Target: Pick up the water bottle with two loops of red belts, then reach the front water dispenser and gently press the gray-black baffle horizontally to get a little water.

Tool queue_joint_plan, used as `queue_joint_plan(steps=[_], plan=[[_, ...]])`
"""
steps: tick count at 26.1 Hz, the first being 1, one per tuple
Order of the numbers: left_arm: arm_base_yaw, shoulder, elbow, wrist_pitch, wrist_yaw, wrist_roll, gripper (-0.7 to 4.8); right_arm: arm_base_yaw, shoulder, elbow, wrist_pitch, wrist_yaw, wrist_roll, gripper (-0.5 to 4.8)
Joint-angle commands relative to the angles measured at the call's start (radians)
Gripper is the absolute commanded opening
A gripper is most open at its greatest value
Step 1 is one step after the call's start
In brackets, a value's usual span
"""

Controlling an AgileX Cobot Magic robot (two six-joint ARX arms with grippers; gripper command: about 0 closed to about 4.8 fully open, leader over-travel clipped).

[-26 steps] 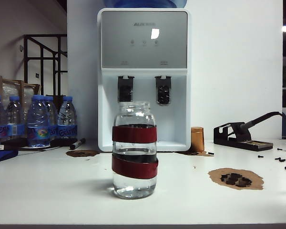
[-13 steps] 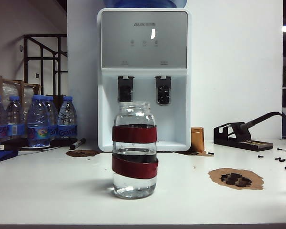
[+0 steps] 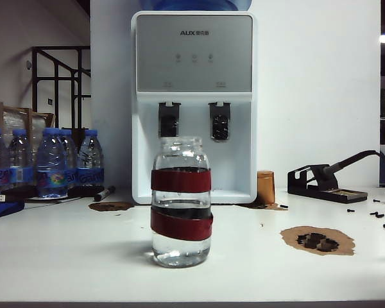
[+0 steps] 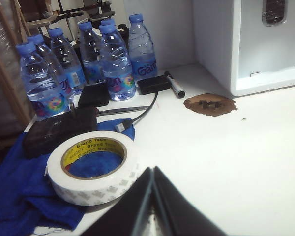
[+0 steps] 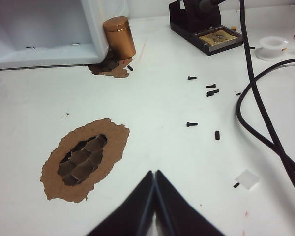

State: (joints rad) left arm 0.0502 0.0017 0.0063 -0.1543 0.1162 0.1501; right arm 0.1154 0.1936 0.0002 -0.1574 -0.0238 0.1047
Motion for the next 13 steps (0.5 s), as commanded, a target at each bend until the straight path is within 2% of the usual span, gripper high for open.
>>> queue_joint_plan(steps=[1,12,13], plan=[[0.002,-0.001,-0.001,-0.002,0.001,0.002,-0.05,0.001,0.001,-0.004,0.018,-0.002,0.003,-0.01],[0.002,-0.001,-0.001,-0.002,0.000,0.002,-0.05,0.001,0.001,-0.004,0.017,-0.002,0.003,-0.01],[0.003,-0.002,-0.001,-0.002,0.001,0.002,-0.05,-0.003,-0.054,-0.004,0.016,-0.003,0.003,-0.01]])
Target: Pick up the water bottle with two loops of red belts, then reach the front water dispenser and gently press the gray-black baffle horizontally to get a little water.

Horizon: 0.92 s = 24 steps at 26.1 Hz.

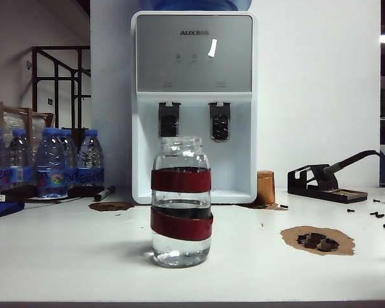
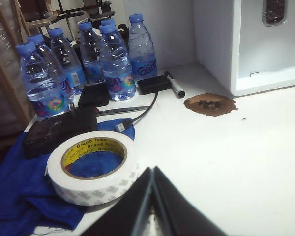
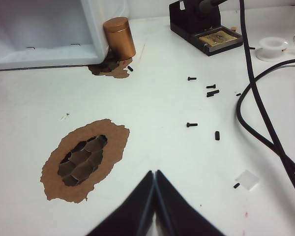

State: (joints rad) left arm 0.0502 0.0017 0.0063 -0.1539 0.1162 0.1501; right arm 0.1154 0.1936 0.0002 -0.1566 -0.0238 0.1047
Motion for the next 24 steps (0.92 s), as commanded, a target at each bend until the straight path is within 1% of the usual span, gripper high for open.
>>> queue_joint_plan(steps=[1,2,4,6,19,24], plan=[[0.002,-0.002,-0.001,-0.001,0.001,0.002,-0.05,-0.012,-0.109,-0.004,0.016,-0.003,0.003,-0.01],[0.002,0.000,-0.002,-0.002,0.000,0.002,-0.05,-0.025,-0.193,-0.002,0.044,-0.002,0.003,-0.01],[-0.003,-0.001,-0.001,0.001,-0.001,0.002,-0.05,-0.029,-0.181,0.002,0.151,0.000,0.003,-0.01],[-0.003,0.000,-0.001,-0.001,-0.003,0.002,-0.05,-0.029,-0.192,0.002,0.185,-0.003,0.003,-0.01],[-0.003,-0.001,-0.001,0.004,0.000,0.002,-0.05,-0.023,-0.191,0.000,0.112,-0.002,0.003,-0.01],[-0.003,-0.001,-0.001,0.004,0.000,0.002,-0.05,-0.023,-0.192,0.000,0.112,-0.003,0.003,-0.01]])
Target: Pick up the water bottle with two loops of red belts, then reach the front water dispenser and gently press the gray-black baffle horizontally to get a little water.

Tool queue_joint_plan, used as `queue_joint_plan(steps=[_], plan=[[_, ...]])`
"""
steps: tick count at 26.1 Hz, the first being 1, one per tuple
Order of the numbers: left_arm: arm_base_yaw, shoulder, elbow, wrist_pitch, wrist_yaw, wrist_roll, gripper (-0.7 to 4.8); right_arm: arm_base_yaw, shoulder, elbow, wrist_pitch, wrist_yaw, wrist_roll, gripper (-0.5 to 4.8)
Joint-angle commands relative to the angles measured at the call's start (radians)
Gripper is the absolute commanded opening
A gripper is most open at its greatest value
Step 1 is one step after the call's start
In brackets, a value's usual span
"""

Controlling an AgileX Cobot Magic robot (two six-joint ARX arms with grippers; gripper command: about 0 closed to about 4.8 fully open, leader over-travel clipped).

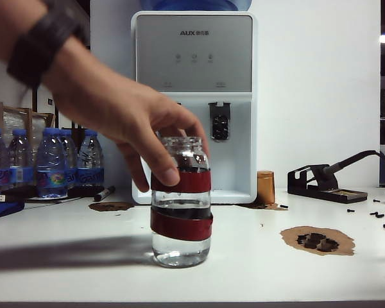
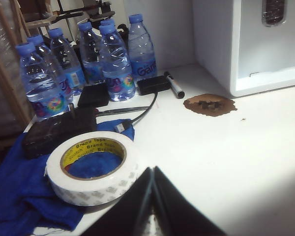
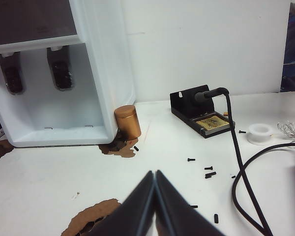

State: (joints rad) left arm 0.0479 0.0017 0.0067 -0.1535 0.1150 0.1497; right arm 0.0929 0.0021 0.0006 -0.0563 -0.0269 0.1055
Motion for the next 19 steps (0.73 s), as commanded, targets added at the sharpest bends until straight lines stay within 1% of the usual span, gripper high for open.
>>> queue_joint_plan(steps=[1,8,11,19], plan=[[0.000,-0.001,-0.002,0.003,0.001,0.002,-0.05,-0.001,0.000,-0.001,0.010,0.000,0.002,-0.01],[0.000,-0.001,-0.002,0.003,0.001,0.002,-0.05,-0.001,0.000,-0.001,-0.013,0.000,0.003,-0.01],[0.000,-0.001,-0.002,0.004,0.001,0.002,-0.05,-0.001,0.000,-0.001,-0.097,0.000,0.003,-0.01],[0.000,-0.001,-0.002,0.004,0.001,0.002,-0.05,-0.001,0.000,0.000,-0.085,0.000,0.003,-0.01]])
